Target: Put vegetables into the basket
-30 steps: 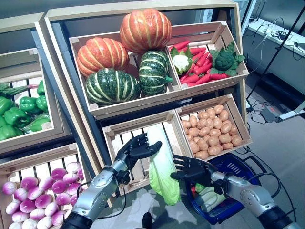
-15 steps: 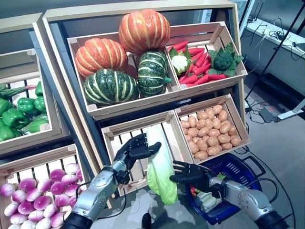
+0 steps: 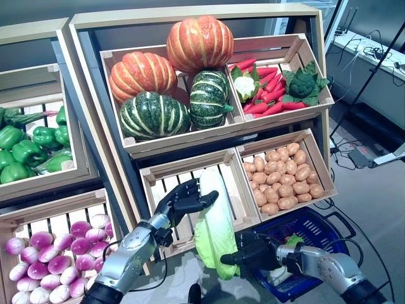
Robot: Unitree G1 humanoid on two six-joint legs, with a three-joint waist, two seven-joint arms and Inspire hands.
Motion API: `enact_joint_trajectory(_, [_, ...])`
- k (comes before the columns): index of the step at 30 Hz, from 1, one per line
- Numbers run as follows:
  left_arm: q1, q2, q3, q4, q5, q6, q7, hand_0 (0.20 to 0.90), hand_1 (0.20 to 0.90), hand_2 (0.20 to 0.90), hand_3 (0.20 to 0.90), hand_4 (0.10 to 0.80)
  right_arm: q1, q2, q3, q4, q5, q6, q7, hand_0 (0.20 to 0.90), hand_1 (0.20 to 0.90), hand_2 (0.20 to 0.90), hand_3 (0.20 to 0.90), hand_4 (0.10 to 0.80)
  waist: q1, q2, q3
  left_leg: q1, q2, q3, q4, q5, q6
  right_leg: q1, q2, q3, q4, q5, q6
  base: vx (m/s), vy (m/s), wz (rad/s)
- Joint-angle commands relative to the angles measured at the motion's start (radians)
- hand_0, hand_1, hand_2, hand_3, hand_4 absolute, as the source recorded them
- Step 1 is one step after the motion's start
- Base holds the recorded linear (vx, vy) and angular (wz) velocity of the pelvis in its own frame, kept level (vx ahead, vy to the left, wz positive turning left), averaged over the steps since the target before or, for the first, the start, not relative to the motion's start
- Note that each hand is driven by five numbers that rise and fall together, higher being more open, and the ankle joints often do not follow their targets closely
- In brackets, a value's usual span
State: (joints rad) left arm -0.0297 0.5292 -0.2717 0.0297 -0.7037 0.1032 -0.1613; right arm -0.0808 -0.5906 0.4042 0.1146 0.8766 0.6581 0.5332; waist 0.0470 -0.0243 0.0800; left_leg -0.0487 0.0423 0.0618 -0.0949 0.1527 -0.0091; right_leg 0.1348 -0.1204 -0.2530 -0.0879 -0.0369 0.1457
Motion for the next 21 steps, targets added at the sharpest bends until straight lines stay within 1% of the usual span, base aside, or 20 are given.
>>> enact_joint_trajectory(1, [-0.12, -0.021, 0.02, -0.079, -0.098, -0.119, -0.022, 0.3, 0.3, 0.3, 0.3, 0.4, -0.074, 0.07, 0.096, -0.027, 0.199, -0.034, 0.161, 0.9, 0.9, 0.9, 0.9, 0.8, 0.025, -0.037, -0.057, 0.084, 0.023, 0.007, 0.008, -0.144, -0.053, -0.055, -0.086, 0.01, 0.001, 0.098, 0.02, 0.0, 0.0, 0.0])
enact_joint_trajectory(4, [-0.114, -0.027, 0.019, -0.077, -0.093, -0.121, -0.023, 0.3, 0.3, 0.3, 0.3, 0.4, -0.071, 0.083, 0.099, -0.036, 0.208, -0.052, 0.15, 0.9, 0.9, 0.9, 0.9, 0.8, 0.025, -0.033, -0.058, 0.083, 0.021, 0.004, 0.008, -0.144, -0.052, -0.055, -0.087, 0.015, 0.001, 0.098, 0.02, 0.0, 0.0, 0.0])
enact_joint_trajectory(5, [-0.113, -0.027, 0.018, -0.076, -0.093, -0.123, -0.023, 0.3, 0.3, 0.3, 0.3, 0.4, -0.068, 0.085, 0.101, -0.038, 0.212, -0.054, 0.142, 0.531, 0.531, 0.531, 0.531, 0.554, 0.024, -0.033, -0.058, 0.083, 0.02, 0.003, 0.008, -0.144, -0.052, -0.055, -0.087, 0.016, 0.001, 0.098, 0.02, 0.0, 0.0, 0.0])
enact_joint_trajectory(6, [-0.112, -0.026, 0.02, -0.074, -0.095, -0.124, -0.027, 0.3, 0.3, 0.3, 0.3, 0.4, -0.066, 0.088, 0.098, -0.036, 0.215, -0.057, 0.137, 0.3, 0.3, 0.3, 0.3, 0.4, 0.023, -0.031, -0.057, 0.083, 0.02, 0.002, 0.008, -0.145, -0.051, -0.055, -0.087, 0.018, 0.001, 0.097, 0.02, 0.0, 0.0, 0.0])
enact_joint_trajectory(14, [-0.106, -0.025, 0.023, -0.08, -0.092, -0.115, -0.032, 0.3, 0.3, 0.3, 0.3, 0.4, -0.061, 0.091, 0.092, -0.049, 0.237, -0.075, 0.114, 0.3, 0.3, 0.3, 0.3, 0.4, 0.022, -0.028, -0.054, 0.087, 0.02, 0.001, 0.008, -0.146, -0.049, -0.052, -0.087, 0.024, 0.001, 0.096, 0.018, 0.0, 0.0, 0.0])
enact_joint_trajectory(18, [-0.108, -0.024, 0.023, -0.071, -0.087, -0.116, -0.042, 0.3, 0.3, 0.3, 0.3, 0.4, -0.064, 0.098, 0.088, -0.046, 0.261, -0.1, 0.103, 0.3, 0.3, 0.3, 0.3, 0.4, 0.02, -0.026, -0.052, 0.09, 0.023, 0.003, 0.008, -0.146, -0.049, -0.05, -0.086, 0.022, 0.002, 0.095, 0.017, 0.0, 0.0, 0.0])
enact_joint_trajectory(21, [-0.113, -0.021, 0.016, -0.071, -0.085, -0.112, -0.042, 0.3, 0.3, 0.3, 0.3, 0.4, -0.067, 0.1, 0.083, -0.051, 0.269, -0.142, 0.107, 0.3, 0.3, 0.3, 0.3, 0.4, 0.019, -0.025, -0.051, 0.09, 0.023, 0.002, 0.008, -0.145, -0.048, -0.051, -0.084, 0.023, 0.005, 0.093, 0.016, 0.0, 0.0, 0.0])
